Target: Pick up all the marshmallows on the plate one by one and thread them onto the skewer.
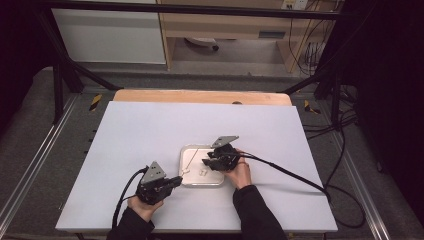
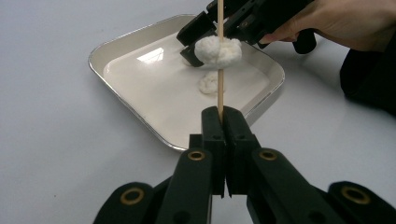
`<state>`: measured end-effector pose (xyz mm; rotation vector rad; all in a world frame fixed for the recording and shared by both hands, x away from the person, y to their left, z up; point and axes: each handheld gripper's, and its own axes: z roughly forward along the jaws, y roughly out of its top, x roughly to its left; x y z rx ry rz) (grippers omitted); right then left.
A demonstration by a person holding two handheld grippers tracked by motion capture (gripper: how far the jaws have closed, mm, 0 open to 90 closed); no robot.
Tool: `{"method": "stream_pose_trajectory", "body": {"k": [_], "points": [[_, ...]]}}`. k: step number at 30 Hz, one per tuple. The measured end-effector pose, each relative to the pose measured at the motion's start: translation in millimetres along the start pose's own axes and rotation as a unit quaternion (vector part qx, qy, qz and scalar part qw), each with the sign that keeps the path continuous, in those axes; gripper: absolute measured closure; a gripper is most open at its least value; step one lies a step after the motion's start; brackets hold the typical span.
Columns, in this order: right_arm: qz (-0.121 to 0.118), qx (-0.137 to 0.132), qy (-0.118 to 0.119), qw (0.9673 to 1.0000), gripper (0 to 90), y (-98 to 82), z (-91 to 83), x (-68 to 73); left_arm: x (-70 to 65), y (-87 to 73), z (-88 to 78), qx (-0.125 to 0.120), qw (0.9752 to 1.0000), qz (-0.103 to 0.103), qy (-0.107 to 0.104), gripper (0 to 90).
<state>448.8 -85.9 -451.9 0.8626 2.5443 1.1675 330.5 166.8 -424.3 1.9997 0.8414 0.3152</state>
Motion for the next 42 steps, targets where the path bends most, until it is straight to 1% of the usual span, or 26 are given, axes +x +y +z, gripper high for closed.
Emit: {"method": "stream_pose_trajectory", "body": {"k": [6, 9, 16, 20, 26, 30, 37, 40, 42], "points": [[-0.008, -0.001, -0.007, 0.9999, 68.4, -0.6, -0.1, 0.7, -0.1, 0.0, 0.0, 0.001, 1.0, 0.0, 0.0, 88.3], [-0.008, 0.001, -0.008, 0.9999, 71.2, -0.4, -0.5, 0.2, 0.1, 0.0, -0.2, 0.0, 1.0, 0.0, -0.001, 88.3], [0.004, 0.0, -0.009, 1.0, 73.6, 1.3, -2.7, -1.6, -0.6, -0.1, 0.0, 0.001, 1.0, 0.001, -0.001, 88.3], [0.01, -0.006, -0.002, 0.9999, 73.4, 4.2, -8.3, -1.8, -0.7, -0.1, -0.2, 0.0, 1.0, 0.001, -0.001, 88.3], [0.017, -0.012, 0.007, 0.9998, 73.2, 8.7, -22.1, 0.5, -1.2, -0.3, -0.2, 0.0, 1.0, 0.002, -0.002, 88.3], [0.023, -0.022, 0.018, 0.9994, 73.2, 10.9, -34.0, 2.3, -1.8, -0.5, 0.0, -0.001, 1.0, 0.003, -0.002, 88.3], [0.048, -0.047, 0.04, 0.9969, 73.4, 8.5, -56.9, 5.3, -2.3, -0.7, 0.0, 0.0, 1.0, 0.006, -0.003, 88.3], [0.05, -0.053, 0.047, 0.9962, 73.3, 6.6, -66.8, 7.5, -2.9, -0.7, 0.0, -0.001, 1.0, 0.007, -0.005, 88.2], [0.056, -0.063, 0.054, 0.995, 73.2, 5.3, -73.6, 8.5, -3.3, -0.6, -0.1, -0.002, 0.9999, 0.009, -0.008, 88.3]]}}
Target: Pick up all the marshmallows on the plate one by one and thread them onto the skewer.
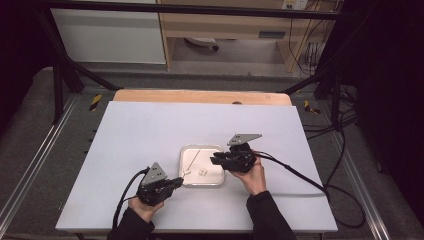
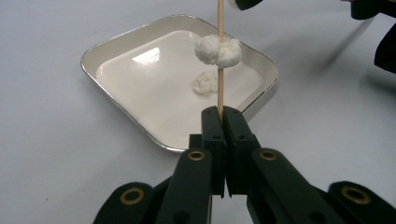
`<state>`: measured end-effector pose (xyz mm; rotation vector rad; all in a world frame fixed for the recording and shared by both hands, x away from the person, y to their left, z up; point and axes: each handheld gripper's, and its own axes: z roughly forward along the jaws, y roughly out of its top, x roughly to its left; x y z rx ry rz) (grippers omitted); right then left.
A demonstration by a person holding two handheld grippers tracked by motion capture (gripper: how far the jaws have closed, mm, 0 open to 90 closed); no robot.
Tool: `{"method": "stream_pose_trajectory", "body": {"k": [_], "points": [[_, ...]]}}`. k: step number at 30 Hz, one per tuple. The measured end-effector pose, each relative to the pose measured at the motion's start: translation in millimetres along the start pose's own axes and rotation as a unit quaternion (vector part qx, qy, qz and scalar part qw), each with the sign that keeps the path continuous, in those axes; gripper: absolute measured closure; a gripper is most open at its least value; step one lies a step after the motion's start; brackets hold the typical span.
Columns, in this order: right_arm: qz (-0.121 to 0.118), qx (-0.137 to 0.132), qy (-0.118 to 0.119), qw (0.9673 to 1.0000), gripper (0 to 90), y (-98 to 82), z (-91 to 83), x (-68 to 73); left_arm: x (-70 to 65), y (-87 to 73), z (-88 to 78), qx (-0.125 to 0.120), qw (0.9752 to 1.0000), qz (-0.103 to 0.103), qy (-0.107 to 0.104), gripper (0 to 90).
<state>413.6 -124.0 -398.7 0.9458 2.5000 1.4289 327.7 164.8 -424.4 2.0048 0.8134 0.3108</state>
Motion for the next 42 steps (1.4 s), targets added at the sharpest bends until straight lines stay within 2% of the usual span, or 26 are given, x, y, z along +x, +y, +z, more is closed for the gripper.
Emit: {"method": "stream_pose_trajectory", "body": {"k": [5, 13, 25, 31, 42], "points": [[0.018, -0.022, 0.019, 0.9994, 73.2, -1.6, -17.0, 2.0, -1.3, 0.0, 0.3, -0.001, 1.0, 0.003, -0.002, 88.2], [0.027, -0.049, 0.03, 0.998, 73.3, 0.6, -40.6, 4.6, -2.4, -0.1, 1.3, 0.0, 1.0, 0.005, -0.004, 88.2], [0.043, -0.087, 0.04, 0.9945, 73.5, 10.2, -58.6, 2.4, -3.5, 0.0, 1.1, -0.001, 0.9999, 0.01, -0.006, 88.2], [0.048, -0.104, 0.053, 0.992, 73.5, 20.6, -55.7, 3.4, -5.0, 0.0, 1.6, -0.002, 0.9999, 0.011, -0.009, 88.2], [0.06, -0.104, 0.083, 0.9893, 73.7, 35.5, -33.6, 7.6, -6.6, 0.5, 1.2, -0.004, 0.9998, 0.017, -0.011, 88.3]]}}
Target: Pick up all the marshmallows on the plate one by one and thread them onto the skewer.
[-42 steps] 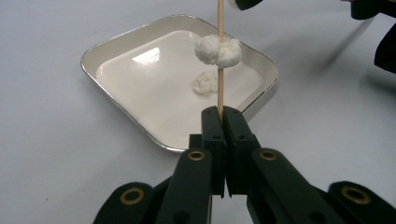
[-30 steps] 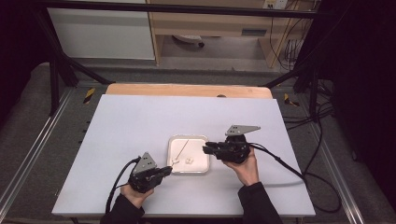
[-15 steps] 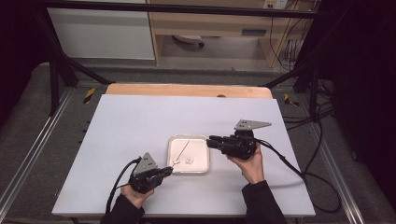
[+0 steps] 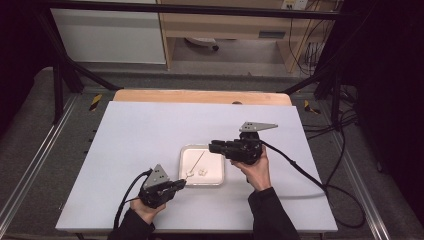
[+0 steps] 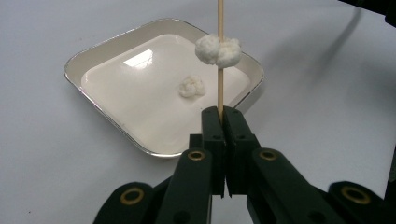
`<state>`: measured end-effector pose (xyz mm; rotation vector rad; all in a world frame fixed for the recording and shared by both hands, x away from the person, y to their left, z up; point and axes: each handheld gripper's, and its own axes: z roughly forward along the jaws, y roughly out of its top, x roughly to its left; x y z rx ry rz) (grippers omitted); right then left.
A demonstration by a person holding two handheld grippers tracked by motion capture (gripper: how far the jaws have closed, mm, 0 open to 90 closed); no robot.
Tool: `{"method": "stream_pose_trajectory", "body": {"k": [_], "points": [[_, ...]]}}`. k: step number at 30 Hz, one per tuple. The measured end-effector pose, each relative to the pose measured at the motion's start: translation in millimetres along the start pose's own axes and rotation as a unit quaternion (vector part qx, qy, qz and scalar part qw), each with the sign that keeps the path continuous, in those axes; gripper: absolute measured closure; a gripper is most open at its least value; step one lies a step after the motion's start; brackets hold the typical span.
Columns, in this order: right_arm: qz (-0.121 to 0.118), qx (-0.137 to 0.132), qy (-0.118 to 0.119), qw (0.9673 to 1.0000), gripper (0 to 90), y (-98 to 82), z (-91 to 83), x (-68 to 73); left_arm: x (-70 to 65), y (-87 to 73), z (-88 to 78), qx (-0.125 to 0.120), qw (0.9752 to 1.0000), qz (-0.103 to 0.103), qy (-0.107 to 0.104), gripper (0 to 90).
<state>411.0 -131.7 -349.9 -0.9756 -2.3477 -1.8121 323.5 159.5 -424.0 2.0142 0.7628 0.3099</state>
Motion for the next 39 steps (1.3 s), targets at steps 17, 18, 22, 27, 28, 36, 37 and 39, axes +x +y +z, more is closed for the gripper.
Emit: {"method": "stream_pose_trajectory", "body": {"k": [17, 18, 22, 27, 28, 36, 37, 39], "points": [[0.021, 0.005, 0.026, 0.9994, 74.0, -4.7, 15.2, -2.5, -0.5, 0.3, -0.1, -0.003, 1.0, 0.0, -0.001, 88.3], [0.021, 0.005, 0.027, 0.9994, 74.0, -5.0, 15.7, -2.6, -0.5, 0.2, -0.1, -0.003, 1.0, 0.0, -0.002, 88.3], [0.025, 0.008, 0.033, 0.9991, 74.3, -7.5, 19.2, -2.5, -0.9, 0.2, -0.2, -0.004, 1.0, 0.002, -0.002, 88.3], [0.031, 0.012, 0.039, 0.9987, 75.5, -11.4, 24.0, -2.1, -0.6, -0.4, 0.3, 0.0, 1.0, 0.003, 0.0, 88.3], [0.03, 0.011, 0.041, 0.9986, 75.7, -11.8, 24.5, -2.1, -0.7, -0.5, 0.5, 0.0, 1.0, 0.004, 0.0, 88.3], [0.034, 0.011, 0.047, 0.9983, 77.1, -16.4, 27.4, 0.7, -1.6, -1.4, 1.5, 0.003, 1.0, 0.006, 0.003, 88.3], [0.035, 0.011, 0.048, 0.9982, 77.3, -17.0, 27.8, 1.0, -1.9, -1.5, 1.6, 0.003, 1.0, 0.007, 0.004, 88.4], [0.035, 0.01, 0.052, 0.998, 77.6, -18.1, 28.6, 1.7, -1.9, -1.6, 1.8, 0.004, 0.9999, 0.01, 0.003, 88.4]]}}
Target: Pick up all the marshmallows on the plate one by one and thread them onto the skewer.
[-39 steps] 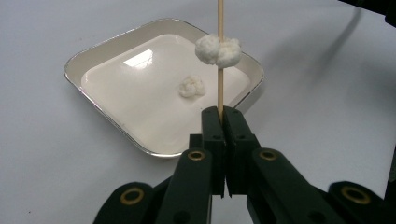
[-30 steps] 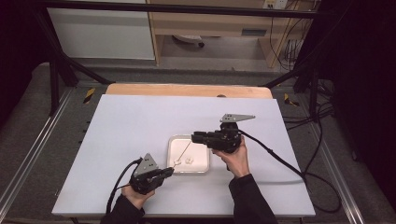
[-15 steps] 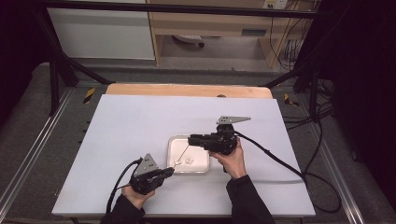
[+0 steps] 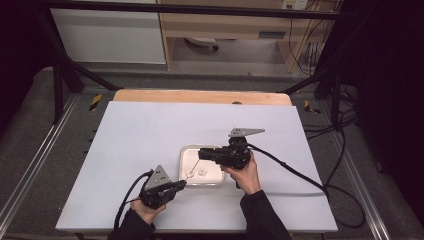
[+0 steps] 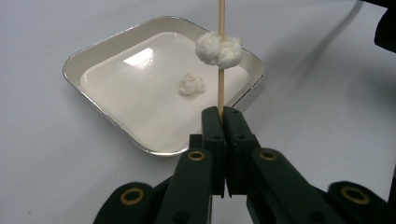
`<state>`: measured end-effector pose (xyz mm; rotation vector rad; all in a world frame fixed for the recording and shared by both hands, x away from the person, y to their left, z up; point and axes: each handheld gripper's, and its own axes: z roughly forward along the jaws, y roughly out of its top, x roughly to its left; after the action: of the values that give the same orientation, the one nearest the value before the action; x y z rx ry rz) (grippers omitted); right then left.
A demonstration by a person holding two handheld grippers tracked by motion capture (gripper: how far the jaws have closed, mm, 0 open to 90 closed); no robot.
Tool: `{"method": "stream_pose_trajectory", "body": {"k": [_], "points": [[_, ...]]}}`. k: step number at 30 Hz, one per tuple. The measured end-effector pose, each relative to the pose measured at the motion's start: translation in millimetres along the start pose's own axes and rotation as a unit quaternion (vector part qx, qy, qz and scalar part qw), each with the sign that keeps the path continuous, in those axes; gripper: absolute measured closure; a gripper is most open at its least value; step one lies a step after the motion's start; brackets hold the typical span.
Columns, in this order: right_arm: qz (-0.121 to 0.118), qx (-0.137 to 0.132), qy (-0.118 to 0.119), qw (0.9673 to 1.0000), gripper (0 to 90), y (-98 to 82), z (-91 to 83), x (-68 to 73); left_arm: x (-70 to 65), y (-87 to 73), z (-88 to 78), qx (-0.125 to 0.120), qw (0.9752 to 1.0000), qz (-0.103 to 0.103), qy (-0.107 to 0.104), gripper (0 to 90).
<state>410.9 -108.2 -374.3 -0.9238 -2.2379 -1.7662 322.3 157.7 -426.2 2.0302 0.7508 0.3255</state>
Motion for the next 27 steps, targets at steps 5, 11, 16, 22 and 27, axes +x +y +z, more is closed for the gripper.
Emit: {"method": "stream_pose_trajectory", "body": {"k": [5, 11, 16, 22, 27], "points": [[0.002, 0.001, 0.006, 1.0, 78.3, -2.8, 1.9, 1.7, -0.2, -0.1, 0.8, 0.002, 1.0, 0.0, -0.001, 88.4], [0.003, 0.02, 0.014, 0.9997, 78.6, -10.7, 9.2, 2.2, -1.8, 3.3, -1.5, -0.014, 0.9999, -0.001, -0.003, 88.6], [0.003, 0.028, 0.015, 0.9995, 78.3, -22.9, 20.8, 1.8, -0.2, 1.5, 0.6, -0.007, 1.0, -0.007, 0.0, 88.5], [0.003, 0.035, 0.014, 0.9993, 78.0, -29.6, 26.3, 1.3, -0.5, 1.3, 2.1, -0.002, 1.0, -0.009, 0.0, 88.4], [-0.007, 0.028, 0.002, 0.9996, 68.8, -27.3, 22.7, 3.1, 0.5, 1.0, 1.6, -0.001, 0.9999, -0.01, 0.0, 88.4]]}}
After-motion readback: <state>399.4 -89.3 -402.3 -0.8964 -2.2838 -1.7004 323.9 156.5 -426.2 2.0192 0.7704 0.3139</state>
